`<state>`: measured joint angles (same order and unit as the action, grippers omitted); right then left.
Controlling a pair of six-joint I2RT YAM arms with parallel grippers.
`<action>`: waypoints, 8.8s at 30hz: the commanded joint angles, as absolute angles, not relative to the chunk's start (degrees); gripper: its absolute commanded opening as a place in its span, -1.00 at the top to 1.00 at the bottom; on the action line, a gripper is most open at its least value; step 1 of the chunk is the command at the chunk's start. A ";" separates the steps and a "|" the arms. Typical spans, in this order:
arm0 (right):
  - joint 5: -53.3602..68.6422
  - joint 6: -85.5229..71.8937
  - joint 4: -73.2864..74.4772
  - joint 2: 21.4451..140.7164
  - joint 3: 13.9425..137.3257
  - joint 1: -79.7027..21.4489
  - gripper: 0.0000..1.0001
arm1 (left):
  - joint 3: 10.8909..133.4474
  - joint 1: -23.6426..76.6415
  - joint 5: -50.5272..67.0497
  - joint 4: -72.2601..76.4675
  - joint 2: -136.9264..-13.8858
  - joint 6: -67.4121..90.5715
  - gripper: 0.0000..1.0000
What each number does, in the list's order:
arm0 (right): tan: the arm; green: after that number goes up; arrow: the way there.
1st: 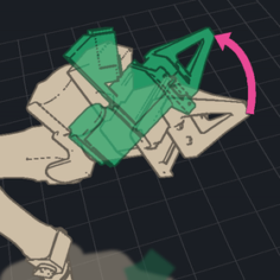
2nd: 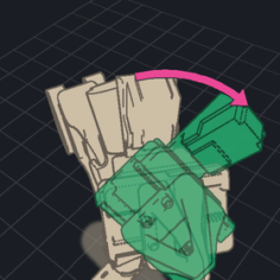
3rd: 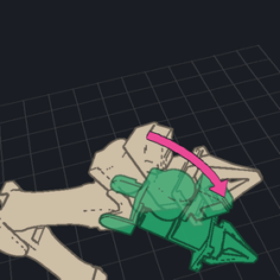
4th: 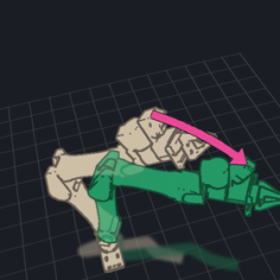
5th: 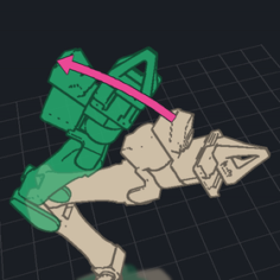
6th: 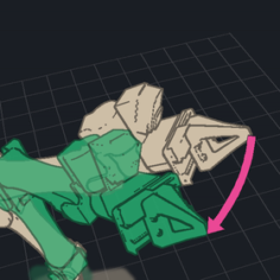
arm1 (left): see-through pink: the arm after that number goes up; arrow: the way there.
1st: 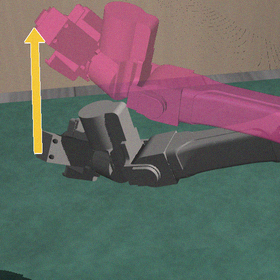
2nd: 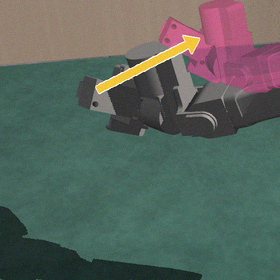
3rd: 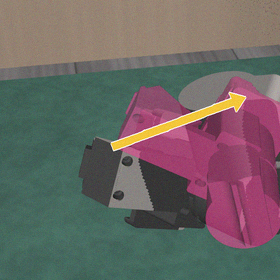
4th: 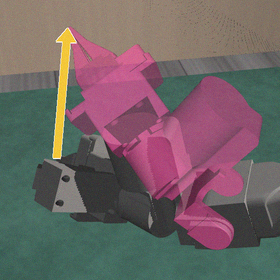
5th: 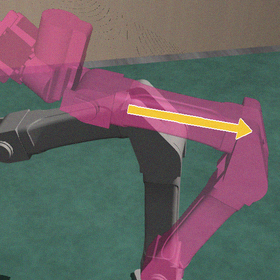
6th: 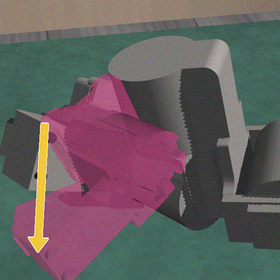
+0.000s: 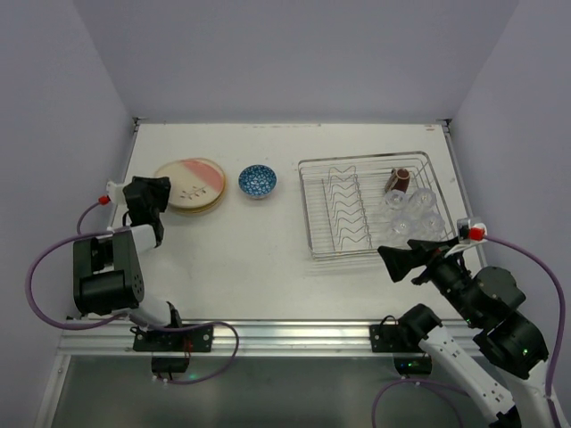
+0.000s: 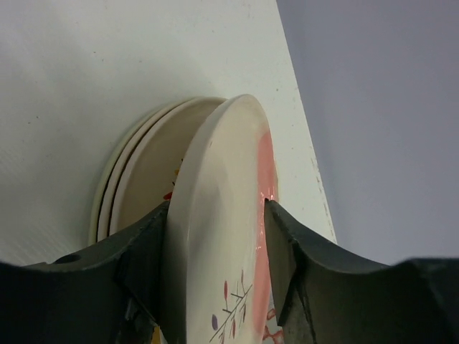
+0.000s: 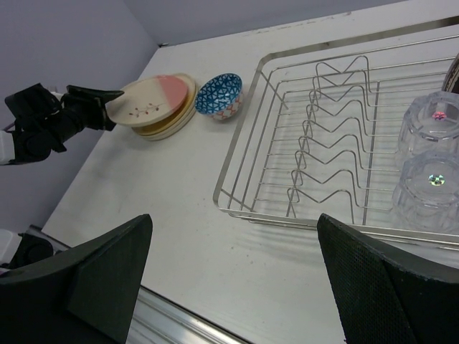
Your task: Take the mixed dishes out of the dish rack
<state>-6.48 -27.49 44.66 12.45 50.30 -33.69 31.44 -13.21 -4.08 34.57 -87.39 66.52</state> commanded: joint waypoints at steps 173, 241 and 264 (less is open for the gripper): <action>-6.24 -18.02 50.72 93.97 103.54 -3.77 0.81 | 41.84 14.85 3.60 -24.35 -41.92 18.54 -1.00; 18.85 -39.57 11.30 62.67 57.38 -19.51 -0.98 | 48.93 33.14 20.67 3.77 -56.69 21.38 1.00; -5.88 -22.94 40.60 46.58 60.47 -17.40 -0.98 | 82.59 37.61 -4.56 -51.48 -94.98 10.55 1.00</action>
<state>-1.91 -25.67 37.15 46.94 58.52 -17.52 75.59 35.16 -1.28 -44.73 -92.01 14.28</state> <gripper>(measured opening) 0.989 0.059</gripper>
